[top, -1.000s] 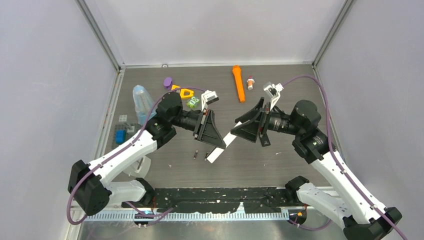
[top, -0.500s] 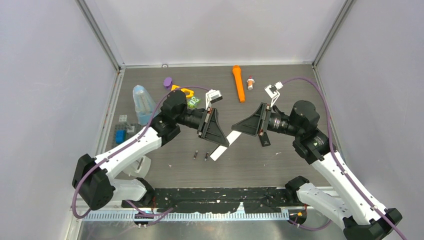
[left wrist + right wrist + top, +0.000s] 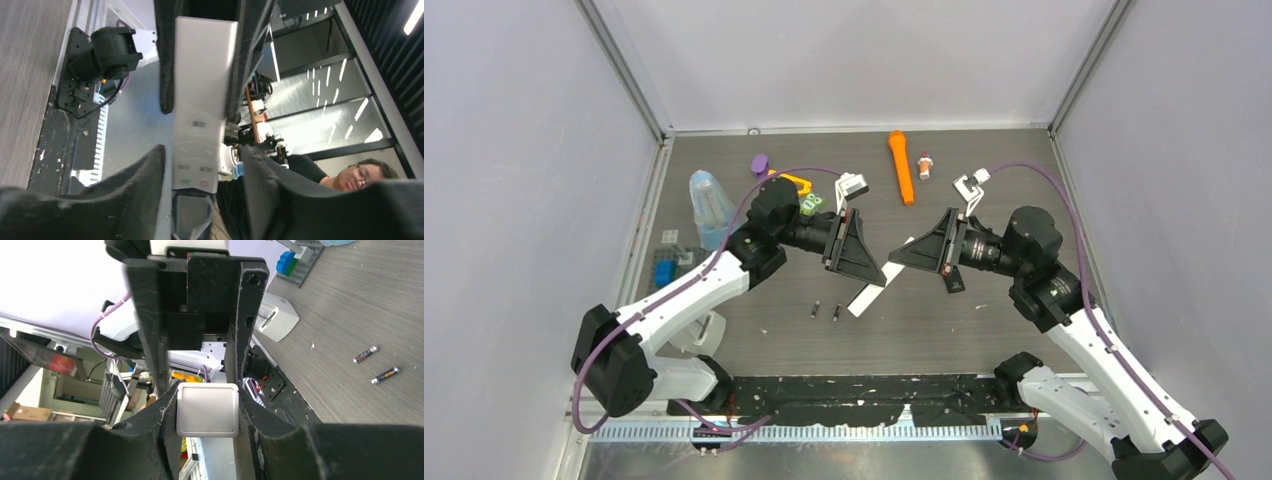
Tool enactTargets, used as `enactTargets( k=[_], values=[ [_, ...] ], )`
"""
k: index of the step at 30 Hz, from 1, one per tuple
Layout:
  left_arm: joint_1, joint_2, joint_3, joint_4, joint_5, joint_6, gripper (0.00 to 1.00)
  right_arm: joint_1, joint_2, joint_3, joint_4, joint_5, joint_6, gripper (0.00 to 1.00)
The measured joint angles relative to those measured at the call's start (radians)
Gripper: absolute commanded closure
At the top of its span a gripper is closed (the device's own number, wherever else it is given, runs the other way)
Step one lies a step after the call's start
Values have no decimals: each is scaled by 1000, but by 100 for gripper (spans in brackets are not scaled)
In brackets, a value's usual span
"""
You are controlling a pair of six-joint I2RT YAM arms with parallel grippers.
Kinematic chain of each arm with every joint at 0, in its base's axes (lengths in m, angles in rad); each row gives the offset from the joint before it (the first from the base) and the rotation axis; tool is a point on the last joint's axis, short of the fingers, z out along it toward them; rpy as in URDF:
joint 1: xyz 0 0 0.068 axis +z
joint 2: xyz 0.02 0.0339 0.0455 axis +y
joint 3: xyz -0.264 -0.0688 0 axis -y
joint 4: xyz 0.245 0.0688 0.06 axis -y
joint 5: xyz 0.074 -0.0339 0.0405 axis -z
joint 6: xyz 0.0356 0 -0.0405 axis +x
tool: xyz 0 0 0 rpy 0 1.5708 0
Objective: Load the batteries into the remote control
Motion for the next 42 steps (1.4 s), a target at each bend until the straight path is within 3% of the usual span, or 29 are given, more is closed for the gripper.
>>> enactTargets(
  k=[2,6,12,18,23,30,37,42],
  values=[
    [2,-8,1,9,-14,19,22,0,-5,-15,0,11,25,95],
    [7,-94,15,-135,-95,221,14,1,-13,-63,9,43,130,95],
    [7,-331,29,-436,-457,649,13,2,-34,-88,-26,105,281,95],
    [-22,-586,-204,-352,-745,968,14,2,-46,-88,-99,151,438,95],
    [-106,-698,-388,-239,-826,1238,14,2,-26,-51,-287,183,538,95],
    [-277,-700,-423,-146,-901,1584,14,2,46,97,-554,228,602,95],
    [-381,-621,-423,-108,-940,1732,17,1,48,110,-632,247,657,95],
    [-391,-567,-423,-104,-940,1739,27,1,44,102,-628,236,695,95]
  ],
)
